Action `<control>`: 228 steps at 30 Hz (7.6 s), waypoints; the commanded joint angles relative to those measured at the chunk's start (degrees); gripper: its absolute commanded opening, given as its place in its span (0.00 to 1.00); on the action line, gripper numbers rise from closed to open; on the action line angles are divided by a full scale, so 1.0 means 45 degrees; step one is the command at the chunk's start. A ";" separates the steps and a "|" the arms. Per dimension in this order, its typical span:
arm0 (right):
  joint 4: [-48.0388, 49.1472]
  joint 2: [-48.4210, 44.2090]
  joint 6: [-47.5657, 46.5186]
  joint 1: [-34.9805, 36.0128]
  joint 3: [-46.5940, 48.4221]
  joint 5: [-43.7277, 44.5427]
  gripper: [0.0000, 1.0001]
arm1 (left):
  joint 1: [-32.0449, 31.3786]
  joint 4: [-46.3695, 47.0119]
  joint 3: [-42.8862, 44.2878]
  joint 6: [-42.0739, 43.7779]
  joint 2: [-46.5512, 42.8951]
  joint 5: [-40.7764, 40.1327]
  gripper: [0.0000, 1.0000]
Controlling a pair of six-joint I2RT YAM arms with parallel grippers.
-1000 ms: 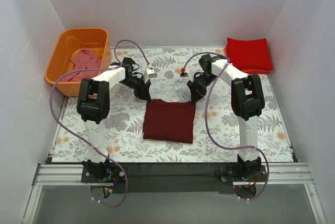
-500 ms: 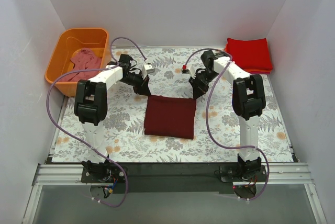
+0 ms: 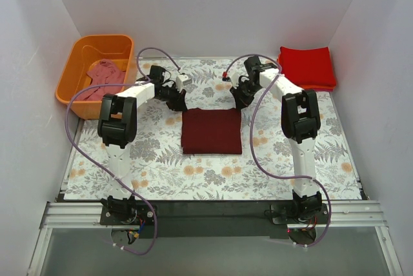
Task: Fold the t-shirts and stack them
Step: Fold the tshirt, then neatly place the folded tshirt to the corner
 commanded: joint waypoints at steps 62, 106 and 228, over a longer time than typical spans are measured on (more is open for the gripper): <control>0.7214 -0.9951 1.3245 -0.3980 -1.3147 -0.1104 0.65 | -1.0303 1.1701 -0.9560 -0.0361 -0.6142 -0.8376 0.38; 1.6629 -0.4328 2.2290 -0.0055 -1.3090 -0.0030 0.38 | -0.8995 1.3951 -0.8467 -0.2978 -0.5769 -0.5740 0.00; 0.6922 -0.1240 0.3033 -0.5385 0.4353 0.5224 0.01 | -0.8702 0.3208 -0.7959 -0.5048 -0.8698 -0.7341 0.90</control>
